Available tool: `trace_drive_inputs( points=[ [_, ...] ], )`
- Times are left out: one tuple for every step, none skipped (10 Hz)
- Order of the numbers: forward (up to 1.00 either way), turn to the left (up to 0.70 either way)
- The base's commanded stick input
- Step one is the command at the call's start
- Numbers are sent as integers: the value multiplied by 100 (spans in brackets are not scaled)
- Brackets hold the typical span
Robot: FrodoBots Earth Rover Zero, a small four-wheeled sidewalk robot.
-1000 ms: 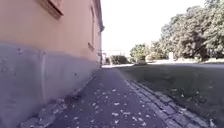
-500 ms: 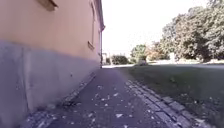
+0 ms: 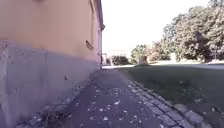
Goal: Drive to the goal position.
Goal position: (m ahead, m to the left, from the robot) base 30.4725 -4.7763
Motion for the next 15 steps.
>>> trace_drive_inputs(
  points=[
    [70,0],
    [70,1],
    [70,5],
    [70,7],
    [70,3],
    [70,0],
    [70,0],
    [70,0],
    [70,0],
    [70,0],
    [70,0],
    [70,0],
    [70,0],
    [70,0],
    [70,0]
  ],
)
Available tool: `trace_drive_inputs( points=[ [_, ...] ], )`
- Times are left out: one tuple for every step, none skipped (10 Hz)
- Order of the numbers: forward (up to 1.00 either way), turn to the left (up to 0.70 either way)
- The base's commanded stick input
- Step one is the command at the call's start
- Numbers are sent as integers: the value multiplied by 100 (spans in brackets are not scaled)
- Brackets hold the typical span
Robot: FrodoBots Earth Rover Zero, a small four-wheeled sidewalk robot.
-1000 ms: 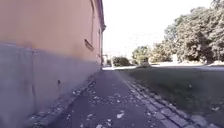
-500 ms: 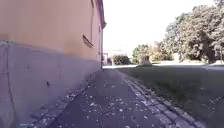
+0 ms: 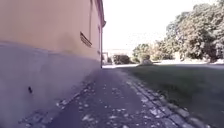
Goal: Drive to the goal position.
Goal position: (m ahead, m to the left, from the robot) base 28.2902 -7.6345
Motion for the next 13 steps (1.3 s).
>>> trace_drive_inputs(
  points=[
    [70,0],
    [70,0],
    [70,0],
    [70,0],
    [70,0],
    [70,0],
    [70,0],
    [70,0],
    [70,0],
    [70,0],
    [70,0],
    [70,0],
    [70,13]
  ],
)
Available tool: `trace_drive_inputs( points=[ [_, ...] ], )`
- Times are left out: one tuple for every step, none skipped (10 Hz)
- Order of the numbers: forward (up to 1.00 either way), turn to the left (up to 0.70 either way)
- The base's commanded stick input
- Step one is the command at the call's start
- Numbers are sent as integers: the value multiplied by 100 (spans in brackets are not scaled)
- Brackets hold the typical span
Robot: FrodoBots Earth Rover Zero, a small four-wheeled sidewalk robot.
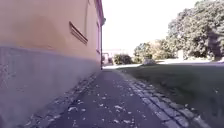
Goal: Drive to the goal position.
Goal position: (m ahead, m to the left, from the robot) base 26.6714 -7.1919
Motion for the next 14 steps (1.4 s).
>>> trace_drive_inputs(
  points=[
    [70,12],
    [70,10],
    [70,2],
    [70,8],
    [70,4],
    [70,1],
    [70,0],
    [70,0],
    [70,0],
    [70,0],
    [70,0],
    [70,0],
    [70,0],
    [70,0]
  ],
)
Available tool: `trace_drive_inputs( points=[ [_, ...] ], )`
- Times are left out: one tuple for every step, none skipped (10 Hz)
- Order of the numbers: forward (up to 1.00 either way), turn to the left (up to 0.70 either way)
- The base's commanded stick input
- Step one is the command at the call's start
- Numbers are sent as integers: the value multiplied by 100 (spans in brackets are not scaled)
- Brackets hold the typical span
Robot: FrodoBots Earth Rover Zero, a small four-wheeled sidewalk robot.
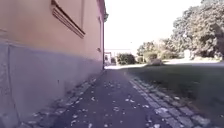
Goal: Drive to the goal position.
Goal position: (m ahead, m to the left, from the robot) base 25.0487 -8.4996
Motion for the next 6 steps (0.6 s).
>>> trace_drive_inputs(
  points=[
    [70,0],
    [70,0],
    [70,-1],
    [70,-3],
    [70,0],
    [70,0]
  ],
)
